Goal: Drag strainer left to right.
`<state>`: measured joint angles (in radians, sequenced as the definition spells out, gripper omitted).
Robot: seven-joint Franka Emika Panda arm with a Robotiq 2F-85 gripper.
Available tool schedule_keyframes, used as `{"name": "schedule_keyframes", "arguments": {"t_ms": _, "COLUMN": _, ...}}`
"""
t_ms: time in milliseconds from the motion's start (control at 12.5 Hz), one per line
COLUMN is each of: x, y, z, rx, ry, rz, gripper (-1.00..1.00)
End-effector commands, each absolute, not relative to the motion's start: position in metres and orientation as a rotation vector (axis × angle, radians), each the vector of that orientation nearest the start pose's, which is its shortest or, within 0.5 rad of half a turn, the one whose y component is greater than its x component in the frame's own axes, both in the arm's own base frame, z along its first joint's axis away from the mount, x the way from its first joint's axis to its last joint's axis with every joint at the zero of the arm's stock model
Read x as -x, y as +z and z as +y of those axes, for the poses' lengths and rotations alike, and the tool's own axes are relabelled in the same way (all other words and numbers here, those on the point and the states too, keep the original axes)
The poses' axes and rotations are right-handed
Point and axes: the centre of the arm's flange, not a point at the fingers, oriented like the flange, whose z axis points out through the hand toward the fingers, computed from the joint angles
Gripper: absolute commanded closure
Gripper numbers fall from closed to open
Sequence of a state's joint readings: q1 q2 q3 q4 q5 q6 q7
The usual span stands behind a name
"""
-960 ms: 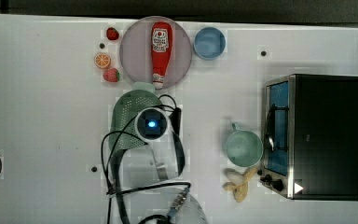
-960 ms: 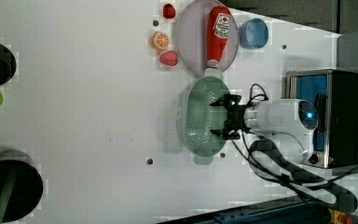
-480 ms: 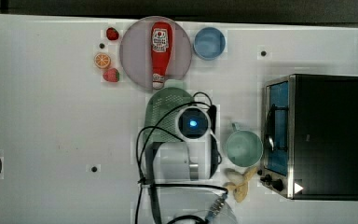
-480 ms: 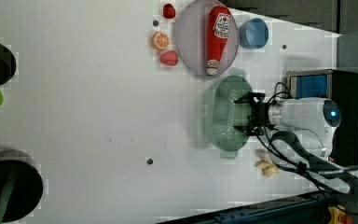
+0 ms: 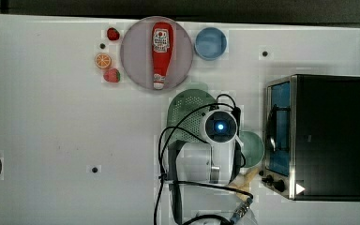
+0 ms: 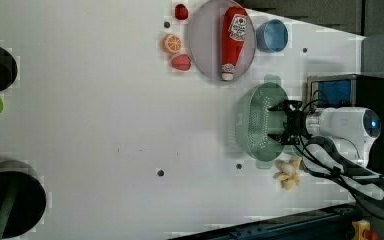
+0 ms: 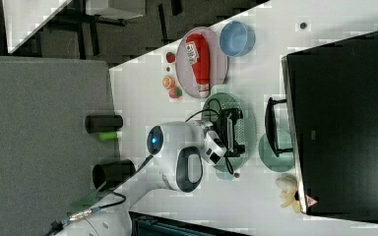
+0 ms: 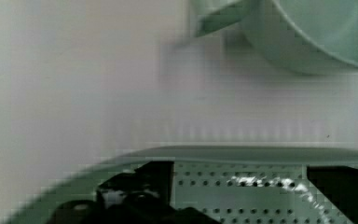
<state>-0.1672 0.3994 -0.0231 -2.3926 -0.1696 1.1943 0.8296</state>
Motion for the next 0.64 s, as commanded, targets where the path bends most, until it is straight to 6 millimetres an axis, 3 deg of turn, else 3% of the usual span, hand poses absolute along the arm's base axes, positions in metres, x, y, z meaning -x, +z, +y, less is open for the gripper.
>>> {"name": "schedule_keyframes", "arguments": {"t_ms": 80, "x": -0.483, "y": 0.158, "z": -0.099, "rx": 2.227, "ry": -0.065, "rz": 2.31, "gripper": -1.0}}
{"name": "schedule_keyframes", "arguments": {"t_ms": 240, "x": -0.487, "y": 0.161, "z": -0.097, "rx": 2.285, "ry": -0.073, "rz": 2.243, "gripper": -1.0}}
{"name": "schedule_keyframes", "arguments": {"t_ms": 400, "x": -0.496, "y": 0.177, "z": -0.084, "rx": 2.383, "ry": -0.094, "rz": 2.112, "gripper": -1.0}}
{"name": "schedule_keyframes", "arguments": {"t_ms": 640, "x": -0.504, "y": 0.227, "z": -0.06, "rx": 2.534, "ry": -0.067, "rz": 1.964, "gripper": -1.0}}
